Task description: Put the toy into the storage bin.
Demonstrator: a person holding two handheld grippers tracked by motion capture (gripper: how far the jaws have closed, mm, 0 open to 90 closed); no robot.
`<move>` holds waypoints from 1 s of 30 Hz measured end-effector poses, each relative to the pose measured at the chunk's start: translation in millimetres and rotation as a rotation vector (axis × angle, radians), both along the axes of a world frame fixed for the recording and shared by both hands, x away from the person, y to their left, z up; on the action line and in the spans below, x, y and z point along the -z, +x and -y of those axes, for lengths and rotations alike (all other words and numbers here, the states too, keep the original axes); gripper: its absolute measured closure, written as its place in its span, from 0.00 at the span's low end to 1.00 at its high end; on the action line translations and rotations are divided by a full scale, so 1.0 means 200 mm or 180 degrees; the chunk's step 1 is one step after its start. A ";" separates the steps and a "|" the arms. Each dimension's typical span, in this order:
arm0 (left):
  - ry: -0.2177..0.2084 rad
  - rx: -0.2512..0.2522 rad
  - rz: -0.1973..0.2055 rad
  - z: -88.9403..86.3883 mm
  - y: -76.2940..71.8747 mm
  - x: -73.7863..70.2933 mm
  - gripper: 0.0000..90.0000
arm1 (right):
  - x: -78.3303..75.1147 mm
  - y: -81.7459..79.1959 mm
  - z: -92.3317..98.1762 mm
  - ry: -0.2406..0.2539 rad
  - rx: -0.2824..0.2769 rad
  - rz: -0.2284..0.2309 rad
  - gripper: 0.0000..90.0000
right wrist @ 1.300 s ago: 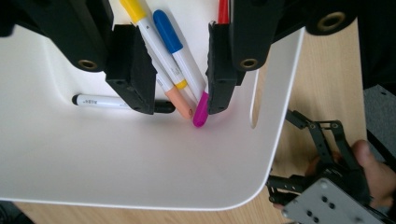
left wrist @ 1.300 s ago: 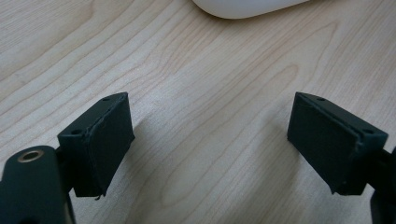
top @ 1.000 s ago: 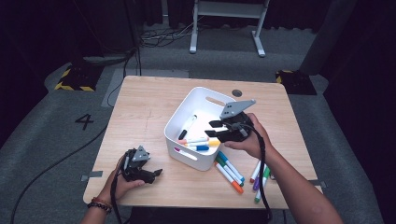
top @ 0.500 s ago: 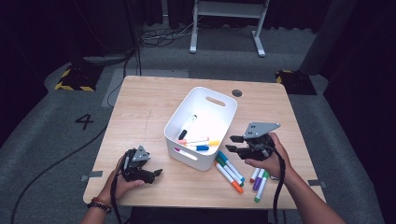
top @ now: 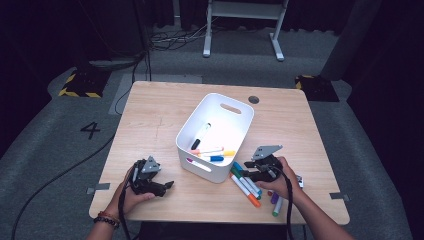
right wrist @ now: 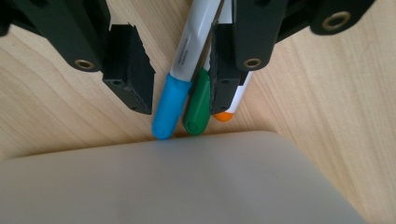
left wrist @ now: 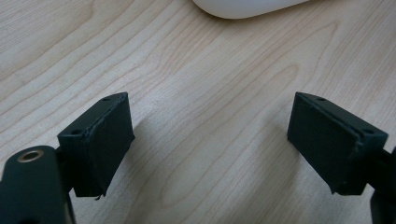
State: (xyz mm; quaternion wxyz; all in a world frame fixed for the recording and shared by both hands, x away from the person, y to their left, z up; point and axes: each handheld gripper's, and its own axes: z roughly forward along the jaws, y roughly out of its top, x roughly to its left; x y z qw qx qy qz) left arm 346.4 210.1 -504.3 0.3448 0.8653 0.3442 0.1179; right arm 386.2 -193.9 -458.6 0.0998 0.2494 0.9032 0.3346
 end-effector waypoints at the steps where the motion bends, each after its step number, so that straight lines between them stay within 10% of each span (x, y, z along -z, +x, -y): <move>1: 0.0009 -0.0002 0.0009 0.00 0.00 0.00 0.16 | 0.01 0.01 0.00 -0.0001 0.0002 -0.0020 0.68; 30: 0.0000 -0.0002 0.0000 0.00 0.00 0.00 0.16 | 0.12 0.13 -0.01 -0.0105 0.0336 -0.0190 0.83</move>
